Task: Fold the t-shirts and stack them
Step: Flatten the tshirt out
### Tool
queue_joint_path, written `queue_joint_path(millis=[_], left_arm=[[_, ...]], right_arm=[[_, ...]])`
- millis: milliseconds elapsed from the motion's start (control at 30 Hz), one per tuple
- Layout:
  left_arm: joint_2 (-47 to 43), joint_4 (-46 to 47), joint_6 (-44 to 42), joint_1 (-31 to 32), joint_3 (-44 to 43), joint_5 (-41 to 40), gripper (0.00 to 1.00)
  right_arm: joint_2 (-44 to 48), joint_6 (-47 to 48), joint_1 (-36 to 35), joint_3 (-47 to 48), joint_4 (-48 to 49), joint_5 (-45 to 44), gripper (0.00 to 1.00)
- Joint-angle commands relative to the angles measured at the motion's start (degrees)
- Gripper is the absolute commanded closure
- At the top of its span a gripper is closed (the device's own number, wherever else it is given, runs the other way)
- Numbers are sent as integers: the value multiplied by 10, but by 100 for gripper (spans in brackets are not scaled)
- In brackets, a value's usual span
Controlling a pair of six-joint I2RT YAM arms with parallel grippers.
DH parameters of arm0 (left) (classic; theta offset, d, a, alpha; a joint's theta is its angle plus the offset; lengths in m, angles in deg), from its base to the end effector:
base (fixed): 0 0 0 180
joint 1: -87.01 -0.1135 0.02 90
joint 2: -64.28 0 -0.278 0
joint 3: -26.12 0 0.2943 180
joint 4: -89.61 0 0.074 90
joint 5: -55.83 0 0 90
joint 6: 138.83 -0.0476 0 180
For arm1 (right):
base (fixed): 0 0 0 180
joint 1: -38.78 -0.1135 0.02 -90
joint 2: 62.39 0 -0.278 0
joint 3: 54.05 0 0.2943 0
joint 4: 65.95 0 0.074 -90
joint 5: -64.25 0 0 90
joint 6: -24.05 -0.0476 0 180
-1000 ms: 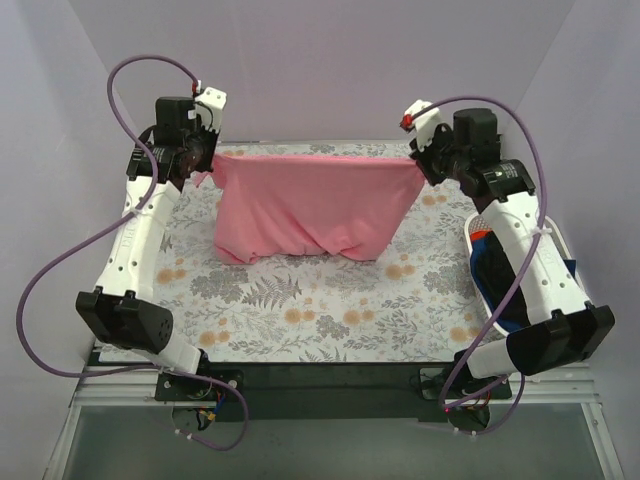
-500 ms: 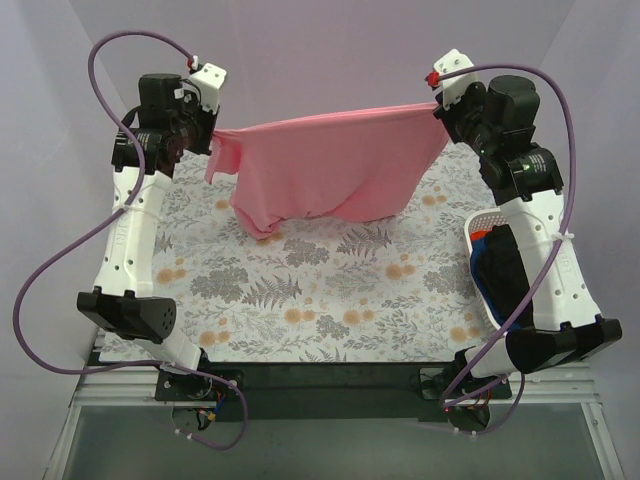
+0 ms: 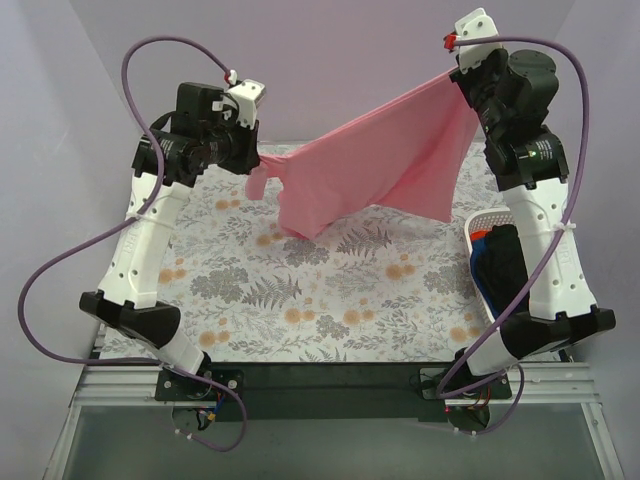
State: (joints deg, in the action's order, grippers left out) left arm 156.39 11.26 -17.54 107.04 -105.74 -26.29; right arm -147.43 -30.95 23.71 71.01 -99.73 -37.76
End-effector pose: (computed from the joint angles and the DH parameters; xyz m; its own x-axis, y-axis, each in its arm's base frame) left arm 0.3277 -0.1264 0.5039 -0.7294 -0.2817 -0.6234 0.0715 0.8749 -0.4790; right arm 0.3320 0.0791 0.5928 0.1173 -0.5494 -0.8273 0.0155 0.8339 -0.5517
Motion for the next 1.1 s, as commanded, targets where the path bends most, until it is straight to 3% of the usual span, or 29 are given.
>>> queue_joint_path(millis=[0,167,300,500,800,1067], left_arm=[[-26,-11,50,-5,-32,16,100],[-11,46,40,-16,-105,-210,100],[-46,136,0,-22,-104,-294,100],[-170,225,-57,-22,-2,-292,100],[-377,197,-100,-53,99,-223,100],[-389,197,-137,-58,145,-256,100]], right_arm=[[-7,17,5,53,58,-35,99],[-1,28,6,85,65,-28,99],[34,23,5,73,65,2,99],[130,3,5,11,53,93,99],[251,-52,4,-23,-37,201,99],[226,-49,5,-34,-30,171,99]])
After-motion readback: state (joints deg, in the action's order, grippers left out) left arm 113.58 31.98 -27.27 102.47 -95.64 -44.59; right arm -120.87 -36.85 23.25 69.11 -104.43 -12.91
